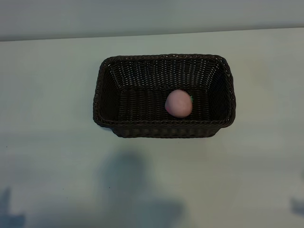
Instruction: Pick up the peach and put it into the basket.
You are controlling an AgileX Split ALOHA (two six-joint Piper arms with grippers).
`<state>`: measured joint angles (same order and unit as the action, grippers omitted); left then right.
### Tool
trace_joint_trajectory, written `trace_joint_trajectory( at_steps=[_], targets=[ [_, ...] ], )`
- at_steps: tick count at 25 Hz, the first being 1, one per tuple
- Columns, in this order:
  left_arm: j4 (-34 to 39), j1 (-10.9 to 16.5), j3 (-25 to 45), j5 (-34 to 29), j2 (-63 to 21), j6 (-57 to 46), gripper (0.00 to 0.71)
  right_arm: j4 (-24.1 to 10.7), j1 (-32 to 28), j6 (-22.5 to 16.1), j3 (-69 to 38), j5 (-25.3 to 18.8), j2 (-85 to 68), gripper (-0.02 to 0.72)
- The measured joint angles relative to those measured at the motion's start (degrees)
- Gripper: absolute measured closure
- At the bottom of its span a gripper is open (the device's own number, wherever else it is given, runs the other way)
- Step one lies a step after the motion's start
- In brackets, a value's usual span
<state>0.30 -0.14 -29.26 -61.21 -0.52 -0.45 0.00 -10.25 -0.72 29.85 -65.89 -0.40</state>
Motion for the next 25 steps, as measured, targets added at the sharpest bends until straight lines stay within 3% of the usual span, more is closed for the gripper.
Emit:
trace_joint_trajectory(
  at_steps=[25],
  targets=[
    [0.0,0.0,0.0,0.0,0.0,0.0,0.118,1.2,2.9,-0.1,-1.9,4.8,0.0,0.208]
  ],
)
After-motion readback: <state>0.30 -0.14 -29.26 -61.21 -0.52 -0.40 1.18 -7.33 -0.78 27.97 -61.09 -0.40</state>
